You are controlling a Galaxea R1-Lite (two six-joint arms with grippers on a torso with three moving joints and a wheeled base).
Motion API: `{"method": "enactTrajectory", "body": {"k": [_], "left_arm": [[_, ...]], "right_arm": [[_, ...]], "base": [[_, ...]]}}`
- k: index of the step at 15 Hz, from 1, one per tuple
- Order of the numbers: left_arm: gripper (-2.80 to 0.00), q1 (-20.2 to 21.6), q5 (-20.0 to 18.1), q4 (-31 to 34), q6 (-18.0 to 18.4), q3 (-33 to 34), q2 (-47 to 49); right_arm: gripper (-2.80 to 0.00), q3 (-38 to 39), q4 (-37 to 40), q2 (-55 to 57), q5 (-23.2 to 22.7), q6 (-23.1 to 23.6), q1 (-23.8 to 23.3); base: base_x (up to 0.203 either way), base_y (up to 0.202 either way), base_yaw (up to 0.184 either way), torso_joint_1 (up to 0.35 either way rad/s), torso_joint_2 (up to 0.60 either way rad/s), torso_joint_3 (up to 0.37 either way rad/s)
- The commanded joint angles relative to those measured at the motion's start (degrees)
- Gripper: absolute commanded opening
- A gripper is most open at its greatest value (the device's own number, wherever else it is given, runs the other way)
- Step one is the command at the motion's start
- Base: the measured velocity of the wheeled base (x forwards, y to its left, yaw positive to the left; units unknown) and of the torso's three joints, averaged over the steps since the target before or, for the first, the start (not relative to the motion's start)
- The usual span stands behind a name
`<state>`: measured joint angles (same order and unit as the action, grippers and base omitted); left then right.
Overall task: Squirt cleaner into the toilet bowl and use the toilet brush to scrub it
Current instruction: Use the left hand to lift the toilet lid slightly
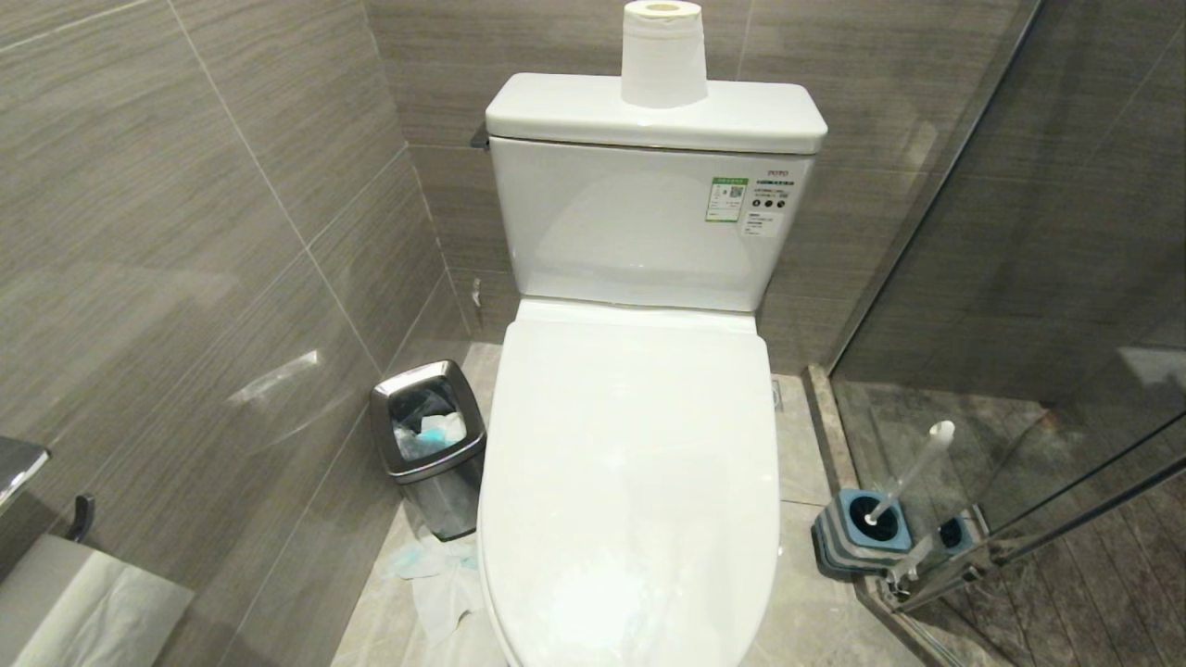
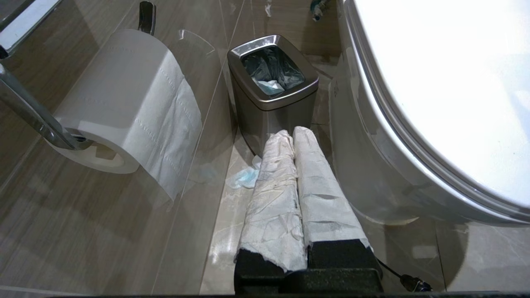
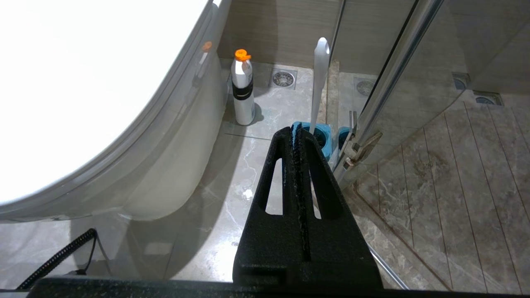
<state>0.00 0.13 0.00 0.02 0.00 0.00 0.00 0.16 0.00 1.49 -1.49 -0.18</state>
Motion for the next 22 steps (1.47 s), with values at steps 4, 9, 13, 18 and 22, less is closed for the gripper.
{"method": "enactTrajectory", "body": {"k": [4, 9, 13, 18, 22], "left_arm": [[-2.8, 0.0, 0.0, 0.0, 0.0, 0.1, 0.0], [-2.8, 0.0, 0.0, 0.3, 0.5, -0.1, 0.0], [-2.8, 0.0, -0.8, 0.0, 3.4, -0.2, 0.0], [-2.8, 0.0, -5.6, 0.9, 5.5, -5.0, 0.2], [-2.8, 0.0, -9.0, 3.8, 6.5, -12.7, 4.5]], "right_arm": [[-2.8, 0.0, 0.0, 0.1, 0.0, 0.0, 0.0], [-2.8, 0.0, 0.0, 0.1, 0.0, 0.0, 0.0], [-2.8, 0.0, 0.0, 0.1, 0.0, 0.0, 0.0], [-2.8, 0.0, 0.0, 0.1, 0.0, 0.0, 0.0], [-2.8, 0.0, 0.0, 0.1, 0.0, 0.0, 0.0]], "base": [[0.0, 0.0, 0.0, 0.0, 0.0, 0.0], [0.0, 0.0, 0.0, 0.0, 0.0, 0.0], [0.0, 0.0, 0.0, 0.0, 0.0, 0.0], [0.0, 0.0, 0.0, 0.0, 0.0, 0.0], [0.0, 0.0, 0.0, 0.0, 0.0, 0.0]]}}
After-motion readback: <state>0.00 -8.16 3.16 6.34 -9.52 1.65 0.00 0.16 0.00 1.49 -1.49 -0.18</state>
